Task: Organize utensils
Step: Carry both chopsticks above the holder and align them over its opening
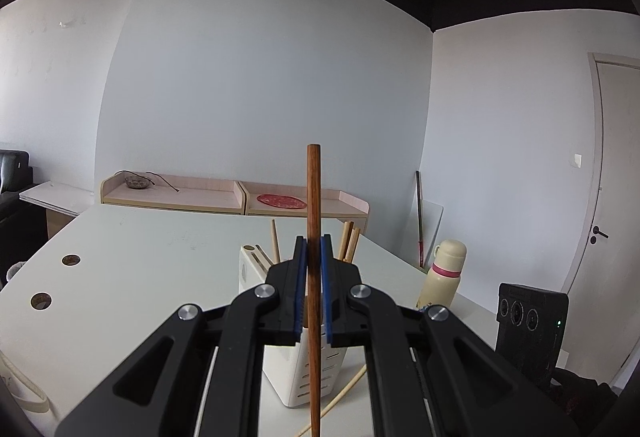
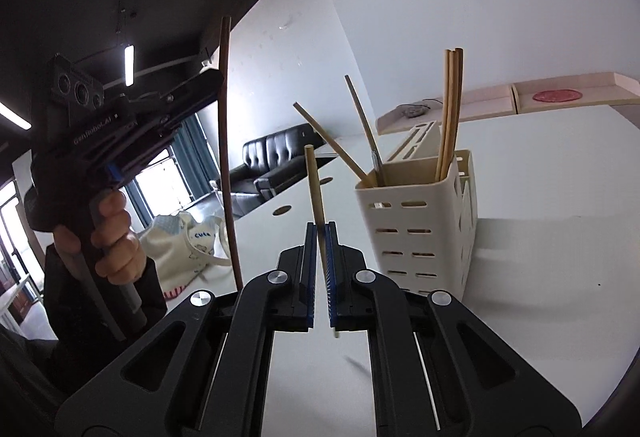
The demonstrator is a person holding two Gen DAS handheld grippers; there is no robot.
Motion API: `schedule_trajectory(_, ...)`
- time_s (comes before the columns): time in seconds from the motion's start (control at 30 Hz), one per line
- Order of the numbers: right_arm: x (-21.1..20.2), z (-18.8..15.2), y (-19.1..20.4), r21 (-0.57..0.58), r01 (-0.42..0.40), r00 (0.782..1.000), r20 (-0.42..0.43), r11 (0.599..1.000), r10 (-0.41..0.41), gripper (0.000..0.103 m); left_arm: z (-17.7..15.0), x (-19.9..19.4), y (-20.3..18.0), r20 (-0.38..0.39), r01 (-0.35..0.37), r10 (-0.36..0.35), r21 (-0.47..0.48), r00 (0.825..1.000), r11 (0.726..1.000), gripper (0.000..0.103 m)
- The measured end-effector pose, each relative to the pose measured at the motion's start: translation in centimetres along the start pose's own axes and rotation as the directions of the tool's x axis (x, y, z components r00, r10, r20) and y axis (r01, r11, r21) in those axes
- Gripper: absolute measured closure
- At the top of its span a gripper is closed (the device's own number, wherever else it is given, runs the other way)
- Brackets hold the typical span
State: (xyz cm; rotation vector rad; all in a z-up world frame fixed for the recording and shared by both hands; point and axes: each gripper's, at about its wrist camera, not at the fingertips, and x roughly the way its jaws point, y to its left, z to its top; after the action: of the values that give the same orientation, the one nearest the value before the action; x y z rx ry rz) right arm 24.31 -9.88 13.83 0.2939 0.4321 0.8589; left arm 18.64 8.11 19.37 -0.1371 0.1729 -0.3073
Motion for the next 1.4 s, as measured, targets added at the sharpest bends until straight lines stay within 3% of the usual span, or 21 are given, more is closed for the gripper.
schedule_trajectory(0.13, 0.2, 0.6, -0.3, 0.007, 0.016, 1.000, 0.011, 1.000, -0.016, 0.099, 0.0, 0.2, -0.1, -0.004, -0.004, 0.004, 0.006, 1.000, 1.000, 0.096)
schedule_trajectory(0.3, 0.9, 0.4, -0.9, 0.001, 0.062, 0.997, -0.035, 0.998, -0.062, 0.099, 0.0, 0.2, -0.3, -0.002, -0.001, 0.001, 0.004, 1.000, 1.000, 0.096)
schedule_trajectory(0.47, 1.6, -1.0, -1.6, -0.046, 0.164, 0.984, -0.067, 0.985, -0.167, 0.086, -0.3, -0.2, -0.3, 0.007, -0.007, 0.007, 0.009, 1.000, 1.000, 0.096)
schedule_trajectory(0.53, 2.2, -1.6, -1.7, -0.094, 0.196, 0.977, -0.067, 0.976, -0.203, 0.067, -0.5, -0.3, -0.2, 0.012, -0.004, 0.004, 0.005, 1.000, 1.000, 0.096)
schedule_trajectory(0.6, 2.9, -2.3, -1.6, -0.141, 0.215, 0.970, -0.084, 0.966, -0.228, 0.065, -0.8, -0.4, -0.2, 0.005, -0.004, 0.004, 0.002, 1.000, 1.000, 0.096)
schedule_trajectory(0.77, 4.9, -4.0, -0.5, -0.264, 0.164, 0.956, -0.194, 0.950, -0.219, 0.065, -1.5, -0.4, 0.5, -0.013, -0.015, 0.014, -0.011, 1.000, 1.000, 0.096)
schedule_trajectory(1.0, 8.6, -6.8, 1.1, -0.394, 0.113, 0.897, -0.353, 0.912, -0.264, 0.065, -1.9, -0.2, 2.2, -0.009, -0.031, 0.030, -0.057, 0.999, 0.998, 0.096)
schedule_trajectory(1.17, 12.0, -8.0, 0.3, -0.389, 0.091, 0.846, -0.455, 0.917, -0.277, 0.072, -2.4, 0.1, 3.4, -0.007, -0.035, 0.035, -0.081, 0.999, 0.996, 0.096)
schedule_trajectory(1.4, 14.0, -8.7, -0.5, -0.405, 0.092, 0.805, -0.507, 0.910, -0.307, 0.079, -3.1, 0.5, 4.6, -0.016, -0.032, 0.031, -0.097, 0.999, 0.995, 0.096)
